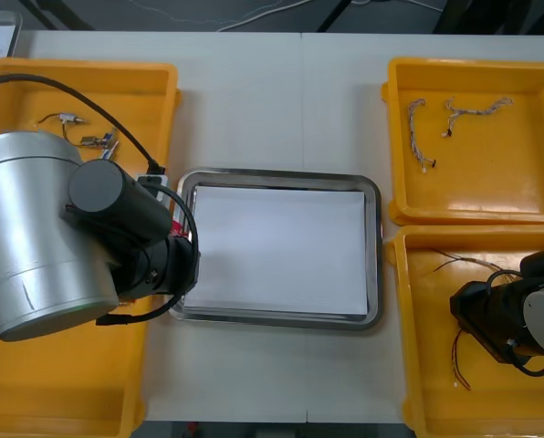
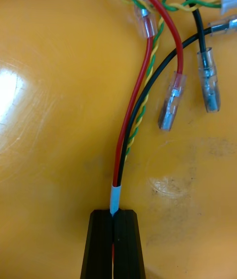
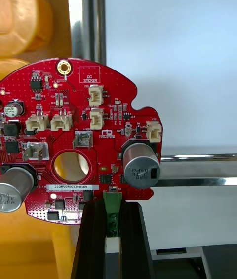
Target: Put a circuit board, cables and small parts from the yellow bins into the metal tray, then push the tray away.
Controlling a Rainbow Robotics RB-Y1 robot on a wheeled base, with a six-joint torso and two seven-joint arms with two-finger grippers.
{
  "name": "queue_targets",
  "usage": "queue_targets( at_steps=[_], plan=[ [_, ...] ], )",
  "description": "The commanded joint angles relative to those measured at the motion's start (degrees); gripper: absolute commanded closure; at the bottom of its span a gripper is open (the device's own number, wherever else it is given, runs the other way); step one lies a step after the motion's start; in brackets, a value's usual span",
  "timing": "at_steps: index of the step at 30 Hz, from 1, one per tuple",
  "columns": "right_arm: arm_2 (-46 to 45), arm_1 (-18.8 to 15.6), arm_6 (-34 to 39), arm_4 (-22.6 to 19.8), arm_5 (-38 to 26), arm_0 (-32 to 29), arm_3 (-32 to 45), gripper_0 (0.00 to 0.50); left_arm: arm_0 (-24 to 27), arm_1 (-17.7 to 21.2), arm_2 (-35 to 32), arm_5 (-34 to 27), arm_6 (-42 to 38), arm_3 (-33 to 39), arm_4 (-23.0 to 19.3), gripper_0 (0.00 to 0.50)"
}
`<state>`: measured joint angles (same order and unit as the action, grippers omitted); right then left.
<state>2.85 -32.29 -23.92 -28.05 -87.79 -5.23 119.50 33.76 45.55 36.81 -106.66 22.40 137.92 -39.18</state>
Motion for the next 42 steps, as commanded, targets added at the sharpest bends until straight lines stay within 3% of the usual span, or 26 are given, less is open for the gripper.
queue_targets(
  at_steps=[1, 7, 14, 25, 31, 42],
  plan=[
    [-0.7, 0.6, 1.1, 0.2, 0.4, -0.6, -0.1, 0.500, 3.1, -2.4, 2.7, -0.6, -4.2, 0.0, 0.7, 0.500],
    [-2.1, 0.5, 0.9, -0.3, -1.4, 1.5, -0.1, 0.500, 4.1, -4.2, 4.5, -0.6, -4.2, -0.5, 1.4, 0.500],
    [-3.6, -1.5, 1.2, -1.8, -8.5, 5.8, 1.3, 0.500, 5.4, -4.7, 6.8, 0.8, -4.0, -2.5, 1.5, 0.500],
    [-13.6, -1.7, 0.0, -11.3, -22.2, 9.1, 6.7, 0.500, 5.4, -5.7, 12.1, 6.1, -3.1, -6.8, 5.6, 0.500],
    [-17.4, -3.1, -0.7, -14.8, -22.2, 9.2, 11.0, 0.500, 5.4, -6.1, 14.3, 11.3, -2.6, -9.3, 7.5, 0.500],
    [-22.5, -5.6, -2.3, -20.5, -22.2, 9.1, 17.6, 0.500, 5.4, -7.1, 16.5, 11.7, -1.8, -12.1, 10.1, 0.500]
  ],
)
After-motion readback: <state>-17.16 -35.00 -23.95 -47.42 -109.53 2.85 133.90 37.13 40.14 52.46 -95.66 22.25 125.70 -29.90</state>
